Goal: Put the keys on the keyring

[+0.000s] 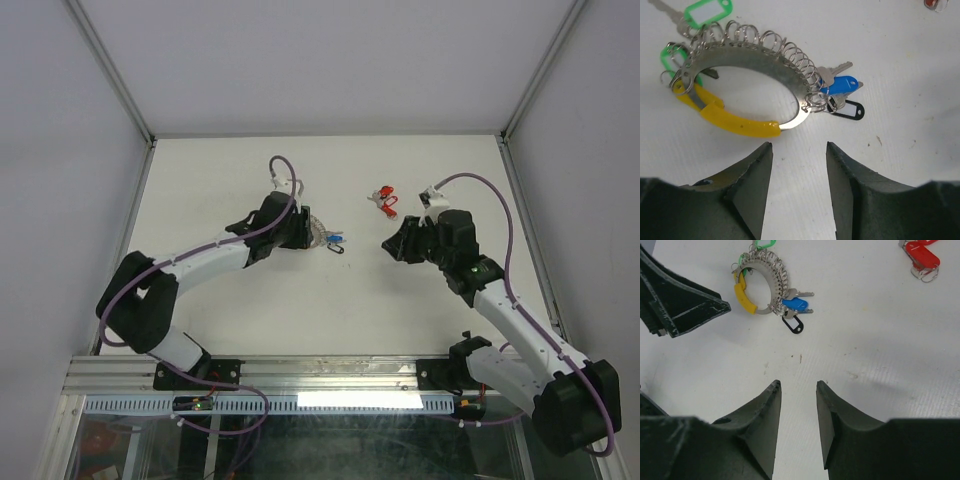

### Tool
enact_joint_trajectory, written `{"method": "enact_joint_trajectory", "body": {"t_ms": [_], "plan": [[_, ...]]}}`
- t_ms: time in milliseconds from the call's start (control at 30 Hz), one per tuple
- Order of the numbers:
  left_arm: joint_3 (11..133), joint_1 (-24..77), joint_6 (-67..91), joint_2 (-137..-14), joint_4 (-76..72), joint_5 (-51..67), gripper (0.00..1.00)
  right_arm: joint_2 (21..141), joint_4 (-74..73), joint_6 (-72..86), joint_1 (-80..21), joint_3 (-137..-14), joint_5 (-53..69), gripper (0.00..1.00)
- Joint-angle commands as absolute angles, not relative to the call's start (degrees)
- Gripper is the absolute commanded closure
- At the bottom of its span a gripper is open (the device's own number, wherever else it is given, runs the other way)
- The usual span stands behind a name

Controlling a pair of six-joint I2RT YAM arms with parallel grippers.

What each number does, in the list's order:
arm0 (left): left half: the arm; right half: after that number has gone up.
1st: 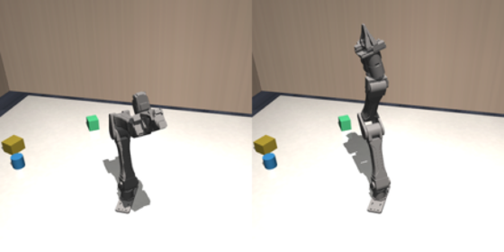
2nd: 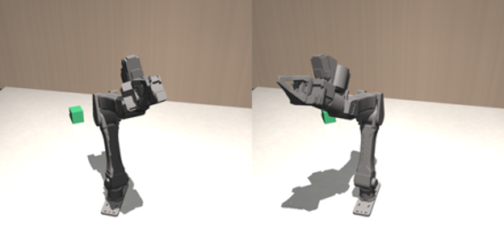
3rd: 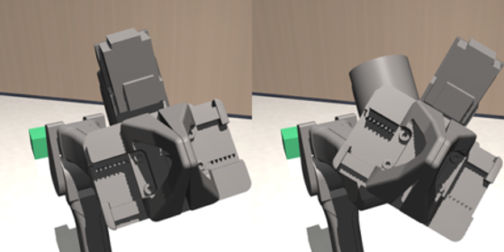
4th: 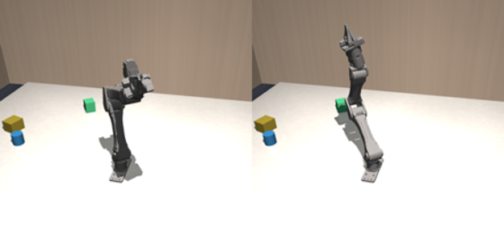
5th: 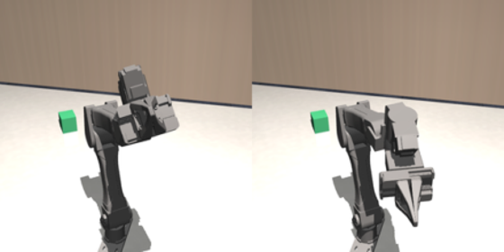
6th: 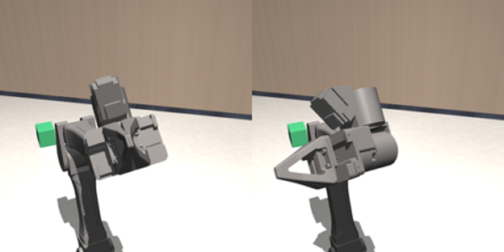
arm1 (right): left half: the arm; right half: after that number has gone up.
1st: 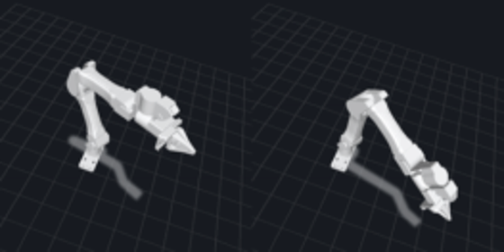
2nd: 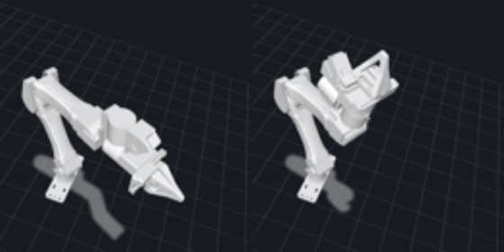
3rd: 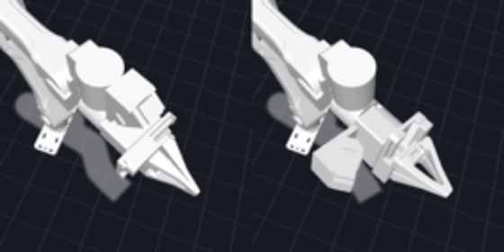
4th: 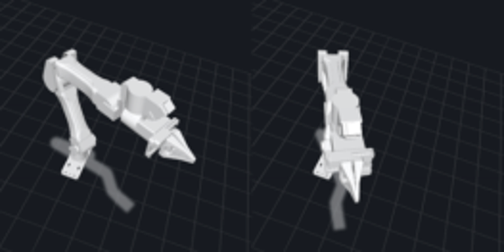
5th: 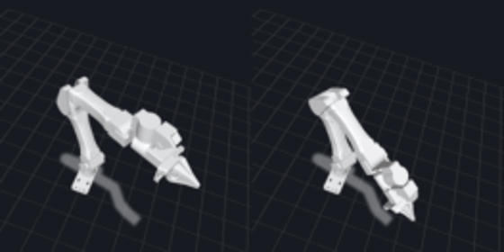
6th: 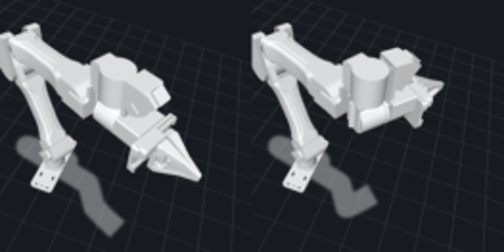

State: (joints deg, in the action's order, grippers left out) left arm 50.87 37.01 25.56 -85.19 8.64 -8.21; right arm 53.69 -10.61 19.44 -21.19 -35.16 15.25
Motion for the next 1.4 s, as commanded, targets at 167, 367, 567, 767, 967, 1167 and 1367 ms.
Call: {"method": "enact_joint_trajectory", "body": {"t_ms": [167, 367, 567, 767, 967, 1167, 1367], "plan": [[62.9, 37.1, 0.8, -96.6, 14.9, -3.8, 0.5, 53.8, -10.7, 21.3, -21.0, -37.6, 16.3, 0.63], [64.1, 36.6, -2.4, -100.3, 14.3, -3.2, 0.41, 54.8, -10.7, 22.2, -21.0, -37.5, 18.1, 0.64], [66.1, 35.8, -7.4, -103.6, 14.0, 2.8, 0.3, 54.8, -10.7, 22.5, -21.0, -37.4, 19.4, 0.64], [67.9, 35.8, -10.3, -106.5, 14.7, 5.5, 0.27, 55.0, -11.0, 22.1, -21.0, -37.3, 20.1, 0.63], [67.3, 36.3, -8.7, -107.5, 15.5, 7.8, 0.32, 55.4, -10.8, 21.6, -21.0, -37.4, 20.0, 0.64], [63.3, 41.0, -5.6, -106.6, 15.1, 8.1, 0.45, 56.2, -10.4, 21.4, -21.0, -37.5, 20.0, 0.64], [60.6, 43.4, -3.5, -107.0, 14.7, 5.3, 0.65, 56.5, -10.2, 21.3, -21.1, -37.4, 20.3, 0.63]]}}
